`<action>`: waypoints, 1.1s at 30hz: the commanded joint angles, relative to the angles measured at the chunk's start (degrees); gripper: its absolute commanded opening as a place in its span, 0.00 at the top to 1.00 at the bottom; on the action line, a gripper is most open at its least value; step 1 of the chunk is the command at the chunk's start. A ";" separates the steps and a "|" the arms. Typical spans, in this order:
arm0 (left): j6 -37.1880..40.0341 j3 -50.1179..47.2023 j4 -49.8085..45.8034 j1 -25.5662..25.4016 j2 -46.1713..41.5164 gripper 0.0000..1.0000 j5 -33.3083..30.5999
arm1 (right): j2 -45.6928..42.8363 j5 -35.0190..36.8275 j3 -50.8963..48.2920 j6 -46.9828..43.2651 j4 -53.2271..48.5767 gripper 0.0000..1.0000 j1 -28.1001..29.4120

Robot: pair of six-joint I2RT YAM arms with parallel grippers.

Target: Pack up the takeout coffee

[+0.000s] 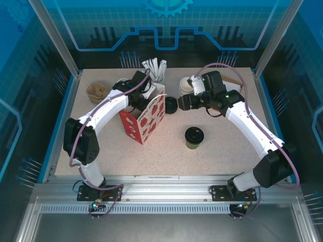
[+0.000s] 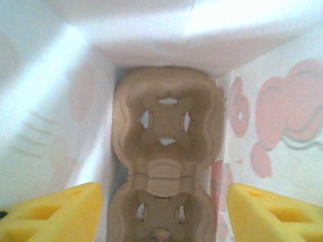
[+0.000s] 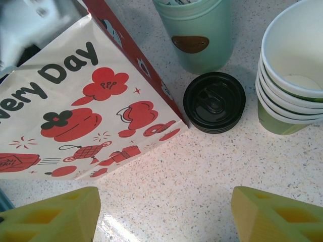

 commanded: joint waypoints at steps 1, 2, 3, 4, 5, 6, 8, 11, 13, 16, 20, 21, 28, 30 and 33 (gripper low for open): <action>-1.12 3.51 -2.04 0.51 -3.86 0.33 0.95 | -1.60 0.49 0.76 0.01 -0.71 0.29 0.22; -1.34 3.97 -1.98 0.67 -4.48 0.33 1.09 | -1.74 0.56 0.76 0.01 -0.70 0.29 0.20; -1.41 4.50 -1.87 0.52 -5.20 0.33 1.28 | -2.00 0.73 0.68 0.10 -0.74 0.29 0.25; -1.58 5.09 -1.65 0.59 -5.94 0.33 1.21 | -2.22 0.72 0.52 0.18 -0.61 0.29 0.23; -1.70 5.65 -1.55 0.51 -6.50 0.33 1.17 | -2.39 0.69 0.46 0.27 -0.58 0.29 0.22; -1.91 6.38 -1.46 0.57 -7.14 0.32 1.05 | -2.54 0.68 0.40 0.27 -0.73 0.29 0.20; -2.45 7.89 -1.25 0.56 -8.26 0.32 0.75 | -2.89 0.76 0.26 0.40 -1.09 0.29 0.29; -3.43 10.01 -0.02 0.59 -10.20 0.32 0.91 | -4.18 0.38 -1.34 0.92 -0.86 0.29 0.41; -4.73 10.98 1.76 0.50 -11.83 0.32 1.32 | -5.15 -0.71 -3.34 1.99 -0.11 0.29 0.67; -7.35 10.55 5.37 0.53 -15.62 0.31 2.99 | -7.57 -2.89 -6.88 3.08 0.79 0.28 0.77; -14.36 6.26 10.51 0.33 -22.72 0.30 9.23 | -12.39 2.84 -11.35 2.89 -1.14 0.22 0.08; -16.36 4.78 11.79 -0.23 -24.63 0.30 11.30 | -13.77 3.78 -12.90 3.22 -1.43 0.19 -0.63; -19.25 -1.35 13.87 -11.46 -30.51 0.30 13.68 | -18.42 -7.00 -23.93 4.97 -2.56 0.12 -10.52; -19.67 -3.12 13.99 -13.96 -31.27 0.30 13.57 | -18.93 -11.46 -27.29 5.56 -1.54 0.12 -12.25; -20.98 -6.55 15.45 -15.81 -32.74 0.31 13.68 | -18.80 -14.51 -32.04 6.36 0.04 0.13 -13.65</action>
